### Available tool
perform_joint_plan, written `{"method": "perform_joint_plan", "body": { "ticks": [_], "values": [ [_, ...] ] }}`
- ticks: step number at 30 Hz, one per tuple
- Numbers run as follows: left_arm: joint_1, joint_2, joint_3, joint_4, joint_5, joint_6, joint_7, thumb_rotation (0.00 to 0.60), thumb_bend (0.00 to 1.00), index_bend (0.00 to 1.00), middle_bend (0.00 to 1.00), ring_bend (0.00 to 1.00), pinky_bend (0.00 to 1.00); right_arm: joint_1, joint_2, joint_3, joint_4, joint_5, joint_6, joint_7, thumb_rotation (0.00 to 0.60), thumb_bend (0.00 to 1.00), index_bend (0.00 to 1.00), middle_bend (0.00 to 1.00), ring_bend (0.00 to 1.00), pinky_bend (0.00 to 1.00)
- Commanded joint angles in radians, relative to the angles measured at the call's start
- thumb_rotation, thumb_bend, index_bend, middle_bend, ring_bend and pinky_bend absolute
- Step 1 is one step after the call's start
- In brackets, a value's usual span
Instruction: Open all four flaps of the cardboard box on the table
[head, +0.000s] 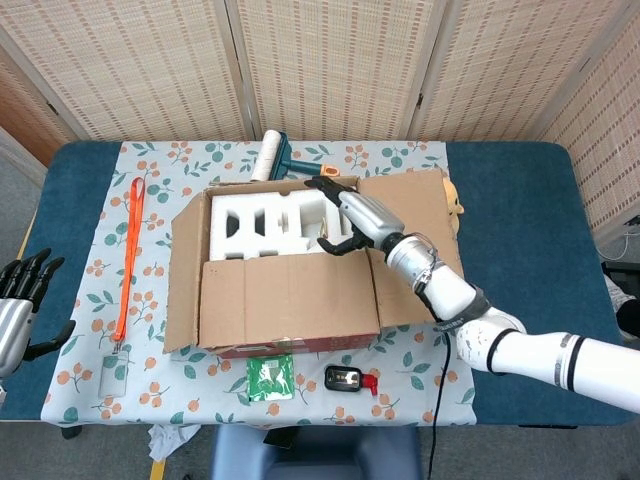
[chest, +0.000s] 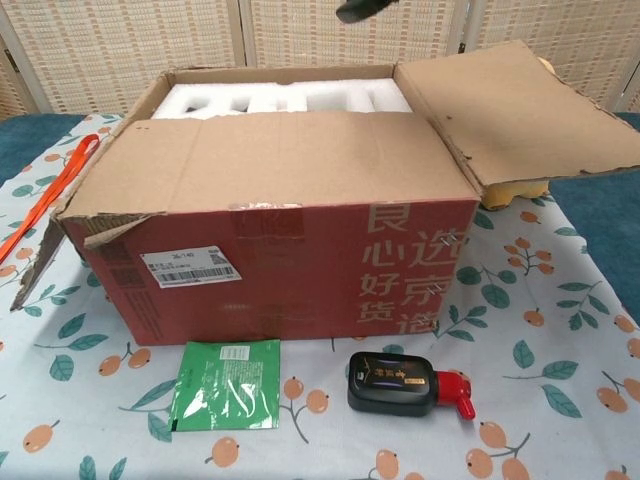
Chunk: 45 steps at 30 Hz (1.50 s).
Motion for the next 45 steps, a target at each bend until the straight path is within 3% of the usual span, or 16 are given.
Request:
{"method": "perform_joint_plan", "body": {
  "ticks": [1, 10, 21, 34, 45],
  "values": [
    [0.002, 0.0, 0.001, 0.0, 0.001, 0.003, -0.002, 0.6, 0.38, 0.0, 0.0, 0.0, 0.0, -0.021, 0.004, -0.013, -0.003, 0.004, -0.04, 0.057, 0.6, 0.46, 0.0, 0.0, 0.0, 0.14],
    [0.001, -0.001, -0.001, 0.007, -0.01, -0.004, -0.01, 0.6, 0.38, 0.0, 0.0, 0.0, 0.0, -0.045, -0.095, 0.019, 0.112, -0.085, -0.133, 0.21, 0.6, 0.46, 0.0, 0.0, 0.0, 0.26],
    [-0.002, 0.005, -0.006, 0.031, -0.028, -0.018, -0.045, 0.6, 0.38, 0.0, 0.0, 0.0, 0.0, -0.047, -0.19, 0.046, 0.247, -0.201, -0.213, 0.319, 0.6, 0.46, 0.0, 0.0, 0.0, 0.28],
    [-0.005, -0.005, -0.012, 0.045, -0.028, -0.013, -0.05, 0.6, 0.38, 0.0, 0.0, 0.0, 0.0, -0.057, -0.193, 0.038, 0.241, -0.241, -0.261, 0.387, 0.6, 0.46, 0.0, 0.0, 0.0, 0.46],
    [-0.001, -0.009, -0.01, 0.007, -0.021, 0.005, 0.006, 0.6, 0.38, 0.0, 0.0, 0.0, 0.0, -0.081, -0.144, 0.046, 0.167, -0.259, -0.28, 0.434, 0.6, 0.46, 0.0, 0.0, 0.0, 0.49]
  ]
}}
